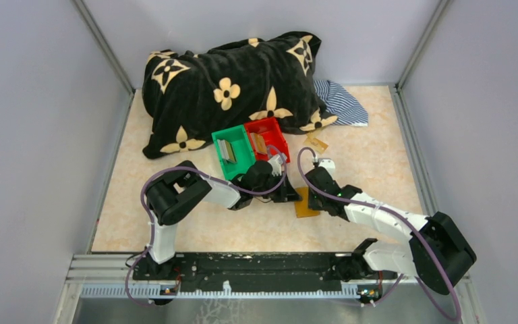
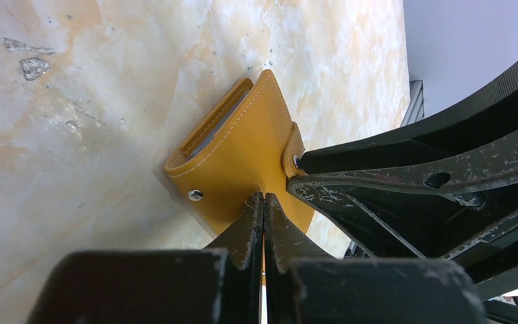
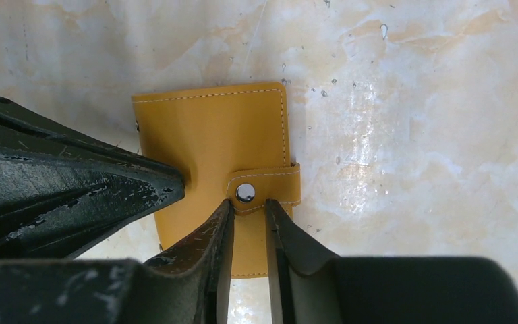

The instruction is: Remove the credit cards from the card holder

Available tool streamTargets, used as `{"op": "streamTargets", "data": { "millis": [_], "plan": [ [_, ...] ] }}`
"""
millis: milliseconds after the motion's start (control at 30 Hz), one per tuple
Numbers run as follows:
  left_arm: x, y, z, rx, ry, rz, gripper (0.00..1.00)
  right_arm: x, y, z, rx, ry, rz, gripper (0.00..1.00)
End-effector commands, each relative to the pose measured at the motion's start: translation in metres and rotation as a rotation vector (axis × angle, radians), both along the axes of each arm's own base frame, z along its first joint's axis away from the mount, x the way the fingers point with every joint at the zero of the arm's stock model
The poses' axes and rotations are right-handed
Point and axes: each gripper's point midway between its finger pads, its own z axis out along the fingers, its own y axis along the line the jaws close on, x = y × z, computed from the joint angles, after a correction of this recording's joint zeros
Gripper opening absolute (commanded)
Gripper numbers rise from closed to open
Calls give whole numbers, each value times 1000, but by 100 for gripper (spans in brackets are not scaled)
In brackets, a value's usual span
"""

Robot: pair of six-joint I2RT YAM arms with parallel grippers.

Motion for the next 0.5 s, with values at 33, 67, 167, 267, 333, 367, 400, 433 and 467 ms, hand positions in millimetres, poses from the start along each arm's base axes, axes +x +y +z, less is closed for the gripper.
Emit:
{"op": "streamTargets", "data": {
  "millis": [33,67,167,267,333,367,400,433,467],
  "plan": [
    [-7,12,-31,91,34,-5,0,2,10,3,53,-8,-26,10],
    [-7,12,-30,89,34,-4,0,2,11,4,61,-10,-28,5],
    [-8,13,-31,88,37,-7,0,3,9,10,68,-29,-47,0],
    [-10,14,-34,86,46,-8,0,5,7,19,86,-57,-56,0],
    [-10,15,-36,85,60,-2,0,5,9,26,121,-69,-50,0],
    [-11,16,-37,81,70,2,0,5,10,28,141,-72,-45,0],
    [-11,17,-37,74,78,5,0,5,10,31,158,-74,-47,0],
    [-11,18,-39,72,89,10,0,5,9,31,170,-72,-52,0],
    [-10,19,-41,76,97,15,0,5,7,31,180,-69,-56,0]
  ]
}}
